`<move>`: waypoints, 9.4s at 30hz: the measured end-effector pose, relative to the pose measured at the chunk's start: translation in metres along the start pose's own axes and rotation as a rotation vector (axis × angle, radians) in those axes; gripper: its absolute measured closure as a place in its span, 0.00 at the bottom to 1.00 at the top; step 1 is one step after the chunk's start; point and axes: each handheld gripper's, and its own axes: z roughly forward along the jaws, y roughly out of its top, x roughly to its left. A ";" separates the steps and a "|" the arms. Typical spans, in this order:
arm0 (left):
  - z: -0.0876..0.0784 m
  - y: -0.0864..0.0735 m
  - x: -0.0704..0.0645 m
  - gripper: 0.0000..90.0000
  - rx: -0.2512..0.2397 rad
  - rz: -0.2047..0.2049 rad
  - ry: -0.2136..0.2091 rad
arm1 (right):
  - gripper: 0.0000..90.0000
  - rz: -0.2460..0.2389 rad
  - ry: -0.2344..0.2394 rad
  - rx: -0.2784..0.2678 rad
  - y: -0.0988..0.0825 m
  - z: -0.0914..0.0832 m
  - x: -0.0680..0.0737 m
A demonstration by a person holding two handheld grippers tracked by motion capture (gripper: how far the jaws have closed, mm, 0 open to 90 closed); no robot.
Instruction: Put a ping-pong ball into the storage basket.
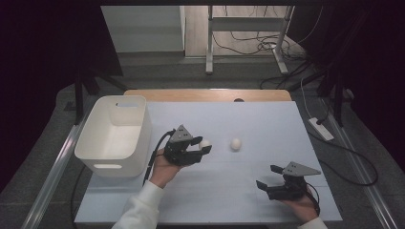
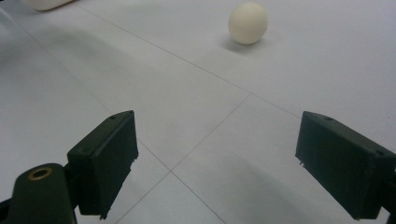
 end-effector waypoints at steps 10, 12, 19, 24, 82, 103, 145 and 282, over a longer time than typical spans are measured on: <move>-0.011 0.005 0.004 0.56 -0.024 -0.002 0.021 | 0.14 0.000 -0.001 0.001 0.000 0.000 0.000; -0.013 0.006 0.005 0.56 -0.032 -0.010 0.023 | 0.14 0.002 0.001 -0.002 0.000 0.000 0.000; -0.019 0.013 0.010 0.56 -0.051 -0.016 0.032 | 0.14 -0.002 -0.010 0.006 0.000 -0.001 0.000; -0.024 0.016 0.014 0.56 -0.063 -0.015 0.048 | 0.14 -0.003 -0.001 0.004 0.000 0.000 0.000; -0.069 0.038 0.050 0.56 -0.157 -0.071 0.180 | 0.15 -0.008 0.000 0.001 0.000 0.000 0.000; -0.083 0.040 0.061 0.56 -0.170 -0.082 0.223 | 0.15 -0.006 -0.003 0.003 0.000 0.000 0.000; -0.112 0.029 0.096 0.56 -0.169 -0.162 0.348 | 0.15 -0.006 -0.005 -0.001 0.000 -0.001 0.000; -0.121 0.004 0.154 0.24 -0.076 -0.322 0.494 | 0.16 -0.017 -0.009 0.007 -0.001 0.000 0.000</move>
